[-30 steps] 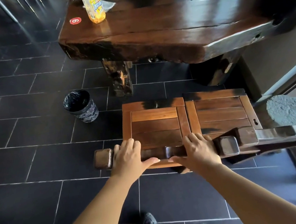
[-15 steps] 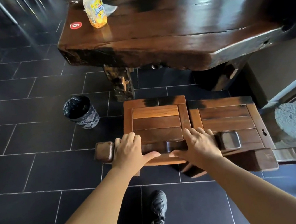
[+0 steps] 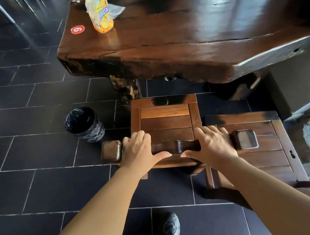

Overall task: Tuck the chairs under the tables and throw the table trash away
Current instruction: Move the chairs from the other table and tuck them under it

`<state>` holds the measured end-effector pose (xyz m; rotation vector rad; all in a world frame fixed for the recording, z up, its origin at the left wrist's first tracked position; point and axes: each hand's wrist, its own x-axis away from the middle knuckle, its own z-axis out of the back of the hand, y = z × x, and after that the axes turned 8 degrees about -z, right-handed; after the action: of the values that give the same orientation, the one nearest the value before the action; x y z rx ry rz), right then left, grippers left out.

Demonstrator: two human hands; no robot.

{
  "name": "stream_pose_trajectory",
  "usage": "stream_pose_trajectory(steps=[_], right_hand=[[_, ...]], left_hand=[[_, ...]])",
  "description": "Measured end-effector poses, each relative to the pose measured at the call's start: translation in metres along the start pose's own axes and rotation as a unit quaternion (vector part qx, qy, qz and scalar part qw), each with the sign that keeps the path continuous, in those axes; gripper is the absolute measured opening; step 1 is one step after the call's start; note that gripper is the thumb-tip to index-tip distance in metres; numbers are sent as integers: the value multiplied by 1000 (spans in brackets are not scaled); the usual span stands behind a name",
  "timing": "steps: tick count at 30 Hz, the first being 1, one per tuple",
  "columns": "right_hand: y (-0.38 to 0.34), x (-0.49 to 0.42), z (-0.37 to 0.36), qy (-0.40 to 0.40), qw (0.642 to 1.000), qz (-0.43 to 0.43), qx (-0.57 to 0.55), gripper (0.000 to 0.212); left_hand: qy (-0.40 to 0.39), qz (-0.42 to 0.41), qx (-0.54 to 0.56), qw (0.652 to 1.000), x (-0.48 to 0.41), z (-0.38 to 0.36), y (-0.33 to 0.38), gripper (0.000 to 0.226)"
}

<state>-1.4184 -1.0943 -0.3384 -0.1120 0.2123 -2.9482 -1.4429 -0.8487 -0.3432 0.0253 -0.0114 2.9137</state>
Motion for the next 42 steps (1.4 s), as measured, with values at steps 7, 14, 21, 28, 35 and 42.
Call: stream_pose_trajectory(steps=[7, 14, 21, 28, 35, 42], right_hand=[[0, -20, 2, 13, 1000, 3, -1, 65], [1, -52, 1, 23, 1000, 11, 9, 65], [6, -79, 4, -3, 1000, 12, 2, 57], [8, -85, 5, -10, 1000, 15, 0, 56], [7, -85, 10, -29, 1000, 2, 4, 58], [-8, -81, 33, -128, 991, -49, -4, 60]], left_hand=[[1, -1, 2, 1000, -20, 2, -8, 84], [-10, -6, -21, 1000, -51, 5, -19, 84], [-17, 11, 0, 1000, -74, 4, -24, 81], [-10, 11, 9, 1000, -77, 3, -23, 79], [-24, 14, -1, 1000, -77, 7, -21, 80], [-120, 46, 46, 991, -71, 40, -6, 78]])
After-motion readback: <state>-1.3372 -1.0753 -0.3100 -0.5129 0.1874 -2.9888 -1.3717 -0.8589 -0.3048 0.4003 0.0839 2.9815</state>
